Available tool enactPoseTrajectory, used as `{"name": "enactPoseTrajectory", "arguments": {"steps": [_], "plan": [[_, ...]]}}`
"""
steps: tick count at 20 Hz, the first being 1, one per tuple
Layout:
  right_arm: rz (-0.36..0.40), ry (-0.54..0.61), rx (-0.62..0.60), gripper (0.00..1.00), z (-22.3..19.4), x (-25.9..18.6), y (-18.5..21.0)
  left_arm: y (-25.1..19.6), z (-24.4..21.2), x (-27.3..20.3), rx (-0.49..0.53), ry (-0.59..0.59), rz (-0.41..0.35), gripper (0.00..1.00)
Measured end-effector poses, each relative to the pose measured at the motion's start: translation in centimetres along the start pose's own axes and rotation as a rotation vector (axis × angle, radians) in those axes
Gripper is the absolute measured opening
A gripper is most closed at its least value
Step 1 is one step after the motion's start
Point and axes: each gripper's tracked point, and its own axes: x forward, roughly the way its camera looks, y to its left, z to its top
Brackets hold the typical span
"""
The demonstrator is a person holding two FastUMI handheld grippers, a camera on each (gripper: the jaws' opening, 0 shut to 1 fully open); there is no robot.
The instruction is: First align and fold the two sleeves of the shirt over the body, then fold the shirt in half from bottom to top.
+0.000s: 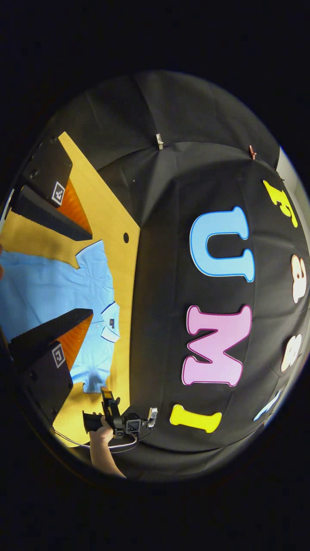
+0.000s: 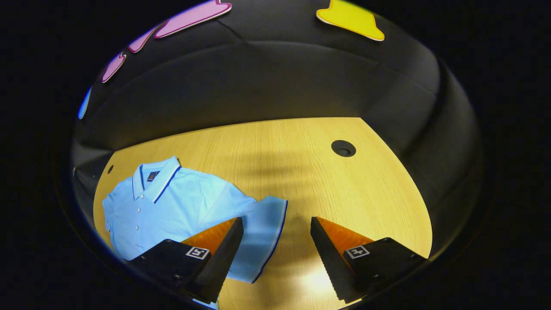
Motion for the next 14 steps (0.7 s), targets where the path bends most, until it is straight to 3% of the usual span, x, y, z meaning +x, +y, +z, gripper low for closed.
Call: {"name": "enactPoseTrajectory", "arguments": {"steps": [9,11,12,13,14], "plan": [[0.028,0.017,-0.061,0.98,0.0,3.1,1.3,-1.4,-3.7,0.8,0.004,0.061,-0.035,1.00],[0.038,0.011,-0.068,0.91,0.1,3.1,1.8,-1.6,-4.4,1.1,-0.005,0.073,-0.049,1.00],[0.042,0.004,-0.075,0.80,0.2,3.0,2.0,-1.7,-4.5,1.3,-0.015,0.078,-0.052,1.00],[0.051,0.006,-0.080,0.76,0.1,3.2,2.4,-1.6,-4.5,1.4,-0.026,0.075,-0.052,1.00],[0.052,0.003,-0.076,0.58,0.1,3.1,2.6,-1.5,-4.4,1.5,-0.036,0.070,-0.052,1.00]]}}
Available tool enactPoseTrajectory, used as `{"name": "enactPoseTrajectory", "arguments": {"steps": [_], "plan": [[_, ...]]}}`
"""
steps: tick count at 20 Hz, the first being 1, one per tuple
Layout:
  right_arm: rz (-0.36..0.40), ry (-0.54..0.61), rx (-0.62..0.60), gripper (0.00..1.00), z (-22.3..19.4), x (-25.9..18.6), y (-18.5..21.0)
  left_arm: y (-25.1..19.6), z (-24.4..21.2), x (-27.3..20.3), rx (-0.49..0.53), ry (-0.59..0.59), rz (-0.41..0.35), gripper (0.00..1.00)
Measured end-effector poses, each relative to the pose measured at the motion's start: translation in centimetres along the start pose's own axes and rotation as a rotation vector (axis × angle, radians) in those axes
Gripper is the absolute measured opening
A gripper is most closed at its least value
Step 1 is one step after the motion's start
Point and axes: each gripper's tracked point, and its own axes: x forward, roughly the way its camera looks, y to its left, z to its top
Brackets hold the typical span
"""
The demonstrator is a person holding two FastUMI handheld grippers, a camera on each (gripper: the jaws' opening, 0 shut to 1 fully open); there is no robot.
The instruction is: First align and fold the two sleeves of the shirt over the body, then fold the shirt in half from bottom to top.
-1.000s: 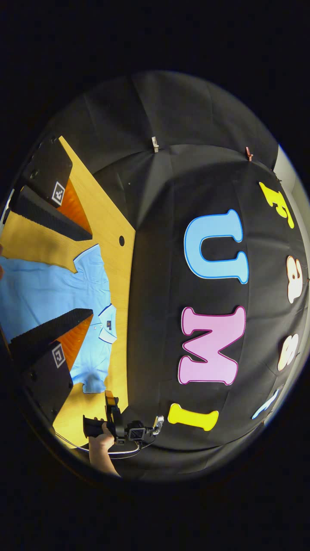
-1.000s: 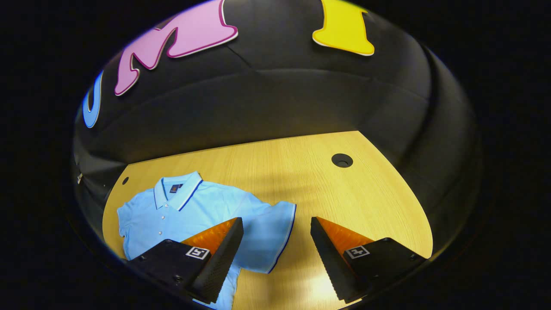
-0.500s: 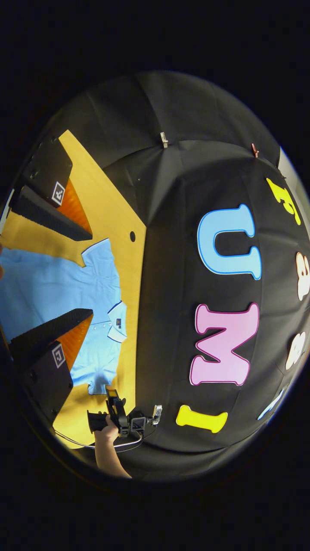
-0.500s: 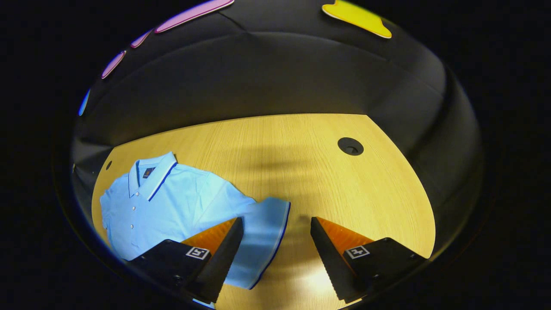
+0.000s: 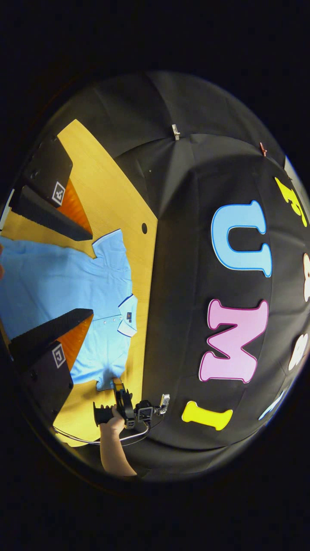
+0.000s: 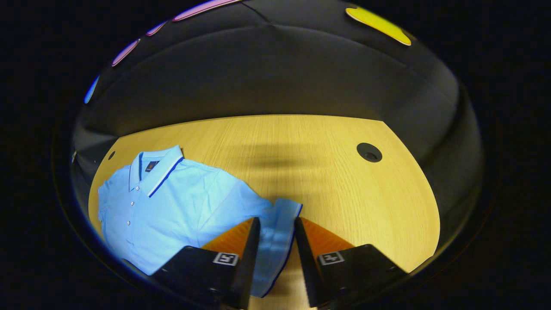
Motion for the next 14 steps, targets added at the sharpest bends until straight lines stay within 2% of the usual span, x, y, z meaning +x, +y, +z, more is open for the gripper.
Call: {"name": "enactPoseTrajectory", "arguments": {"steps": [2,5,6,14], "plan": [[-0.012,0.005,0.020,0.20,0.1,0.0,0.4,0.2,0.0,0.0,-0.015,-0.004,-0.004,1.00],[-0.036,0.010,0.023,0.15,0.2,-0.1,0.5,1.1,-0.8,-0.1,-0.020,0.003,0.001,1.00],[-0.032,0.012,0.016,0.05,0.0,-0.2,0.8,1.7,-1.0,-0.3,-0.022,0.007,0.007,1.00],[-0.056,-0.031,-0.032,0.05,2.3,-2.7,2.2,5.7,-1.9,-1.5,-0.040,0.013,0.057,1.00]]}}
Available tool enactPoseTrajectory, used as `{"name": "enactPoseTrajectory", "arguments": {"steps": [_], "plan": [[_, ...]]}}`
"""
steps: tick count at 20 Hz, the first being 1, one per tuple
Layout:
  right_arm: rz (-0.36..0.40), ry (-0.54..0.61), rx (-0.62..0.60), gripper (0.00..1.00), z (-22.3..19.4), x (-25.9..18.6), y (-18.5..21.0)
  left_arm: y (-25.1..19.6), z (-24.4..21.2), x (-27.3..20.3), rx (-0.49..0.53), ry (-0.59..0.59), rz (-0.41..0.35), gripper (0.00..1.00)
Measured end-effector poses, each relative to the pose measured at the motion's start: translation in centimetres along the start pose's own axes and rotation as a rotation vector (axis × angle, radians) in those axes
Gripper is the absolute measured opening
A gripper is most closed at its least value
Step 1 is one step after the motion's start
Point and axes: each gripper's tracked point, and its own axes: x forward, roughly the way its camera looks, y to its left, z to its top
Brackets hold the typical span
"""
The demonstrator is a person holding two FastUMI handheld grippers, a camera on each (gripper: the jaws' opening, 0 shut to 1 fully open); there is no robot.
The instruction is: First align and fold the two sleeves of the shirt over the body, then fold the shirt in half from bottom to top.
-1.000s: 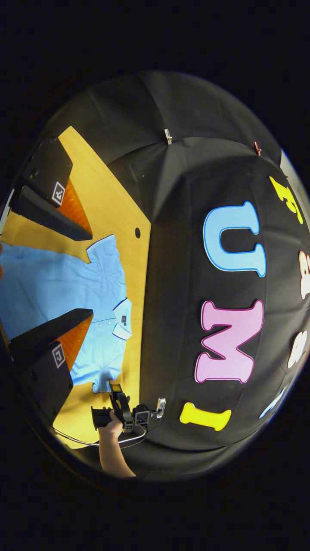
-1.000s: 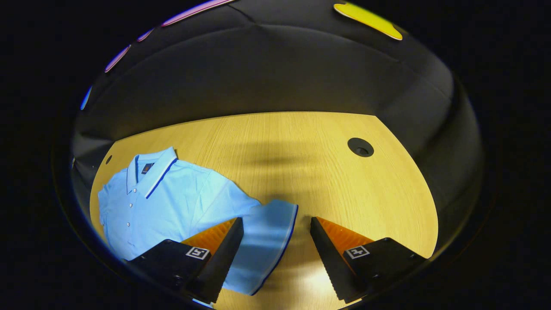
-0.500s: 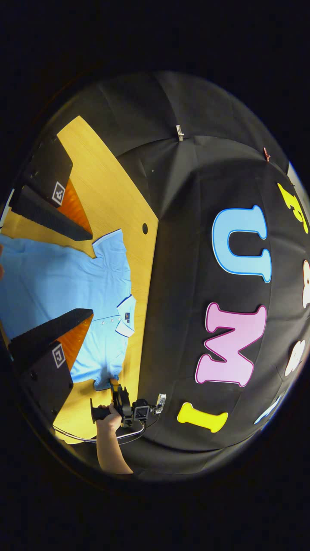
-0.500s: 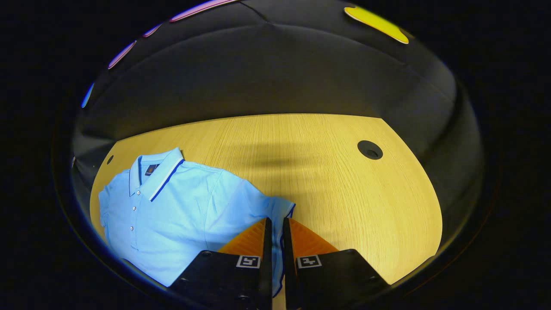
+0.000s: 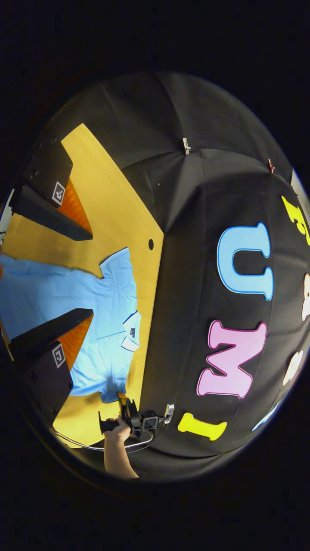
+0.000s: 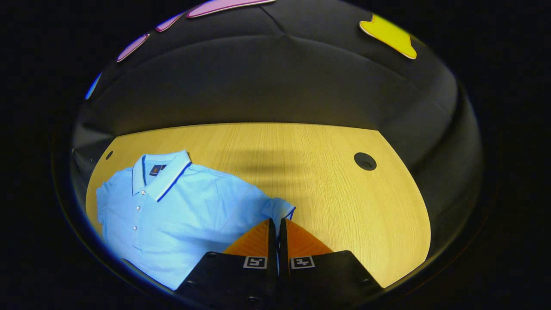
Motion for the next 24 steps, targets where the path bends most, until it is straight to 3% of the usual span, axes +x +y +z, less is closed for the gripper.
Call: {"name": "enactPoseTrajectory", "arguments": {"steps": [5,12,24], "plan": [[0.043,-0.051,-0.034,0.05,2.9,-2.5,3.7,1.8,0.8,-0.2,-0.011,-0.023,0.015,1.00],[0.148,-0.085,-0.135,0.05,4.5,-5.2,12.0,3.8,0.2,-1.8,-0.021,-0.029,0.036,1.00],[0.323,0.013,-0.276,0.10,-1.7,-6.3,24.3,7.9,-2.0,-2.9,-0.057,0.003,0.093,1.00]]}}
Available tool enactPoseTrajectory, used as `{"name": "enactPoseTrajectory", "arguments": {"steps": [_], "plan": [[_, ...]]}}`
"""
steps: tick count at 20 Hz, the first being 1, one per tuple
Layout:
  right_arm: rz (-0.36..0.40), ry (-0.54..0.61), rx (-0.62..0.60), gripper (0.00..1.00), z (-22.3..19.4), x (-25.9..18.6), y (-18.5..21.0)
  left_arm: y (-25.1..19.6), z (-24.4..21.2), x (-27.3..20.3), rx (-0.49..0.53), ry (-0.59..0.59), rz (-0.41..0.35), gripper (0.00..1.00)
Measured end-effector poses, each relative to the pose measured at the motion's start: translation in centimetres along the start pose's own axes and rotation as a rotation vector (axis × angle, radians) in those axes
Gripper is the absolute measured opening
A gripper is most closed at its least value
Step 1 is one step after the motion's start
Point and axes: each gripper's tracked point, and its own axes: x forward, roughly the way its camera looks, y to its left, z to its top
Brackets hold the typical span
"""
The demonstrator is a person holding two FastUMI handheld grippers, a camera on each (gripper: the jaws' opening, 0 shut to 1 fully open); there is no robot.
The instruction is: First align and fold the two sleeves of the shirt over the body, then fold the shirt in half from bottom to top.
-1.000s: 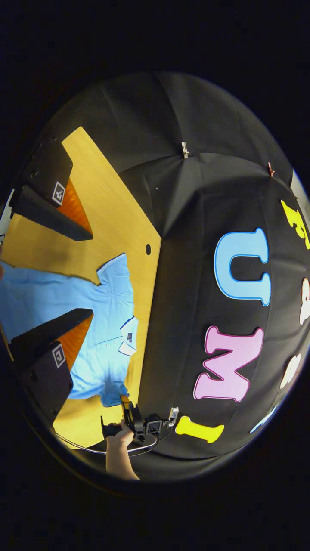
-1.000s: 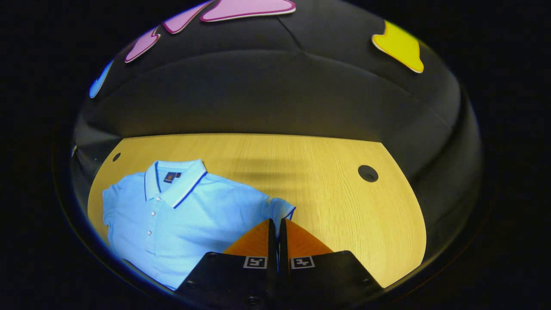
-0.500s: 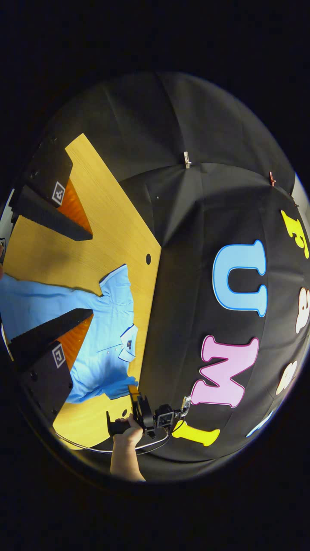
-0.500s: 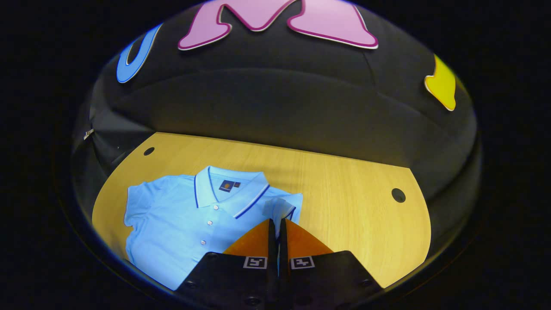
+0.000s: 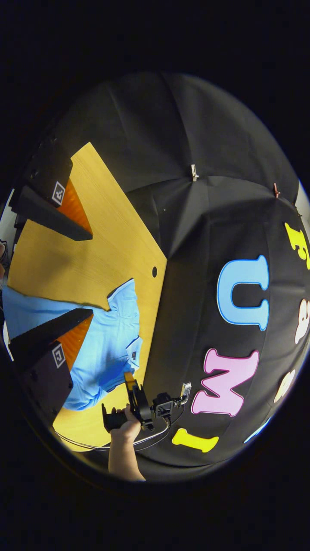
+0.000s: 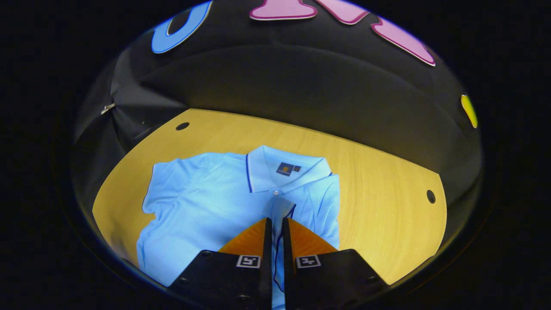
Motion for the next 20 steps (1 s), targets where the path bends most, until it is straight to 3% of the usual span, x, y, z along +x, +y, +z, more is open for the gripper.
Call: {"name": "enactPoseTrajectory", "arguments": {"steps": [1,4,6,7,9,10,11,12,15,16,17,20], "plan": [[0.027,0.008,0.008,0.18,-0.5,0.0,1.1,0.2,-0.1,0.2,-0.001,0.003,0.001,1.00],[0.114,0.029,0.061,0.22,-1.8,-0.8,3.6,0.5,0.2,1.4,0.002,0.013,-0.005,0.99],[0.143,0.025,0.072,0.55,-2.2,-1.7,4.1,0.4,0.9,2.7,-0.002,0.002,-0.020,0.99],[0.141,0.017,0.066,0.55,-2.1,-2.3,3.8,0.1,1.3,3.4,-0.003,0.001,-0.032,0.99],[0.148,-0.007,0.067,0.66,-1.8,-3.7,3.2,-0.5,2.2,5.5,0.005,0.000,-0.060,0.99],[0.142,-0.019,0.070,0.82,-1.5,-4.6,2.6,-0.9,2.7,6.6,0.013,0.004,-0.075,0.98],[0.129,-0.035,0.077,0.87,-1.1,-5.3,1.8,-1.3,3.2,8.0,0.023,0.010,-0.090,0.98],[0.121,-0.053,0.084,1.00,-0.8,-6.3,1.0,-1.8,3.6,9.4,0.034,0.026,-0.116,0.98],[0.080,-0.102,0.056,0.99,0.1,-9.3,-2.1,-2.6,4.5,13.7,0.053,0.048,-0.162,0.98],[0.064,-0.113,0.043,0.92,0.1,-10.6,-3.2,-2.8,4.6,15.0,0.047,0.055,-0.172,0.98],[0.045,-0.123,0.038,0.99,0.0,-11.9,-4.4,-3.0,4.5,16.4,0.040,0.066,-0.179,0.98],[-0.020,-0.155,0.025,0.99,-0.5,-15.5,-7.9,-3.0,4.3,20.7,0.052,0.089,-0.178,0.98]]}}
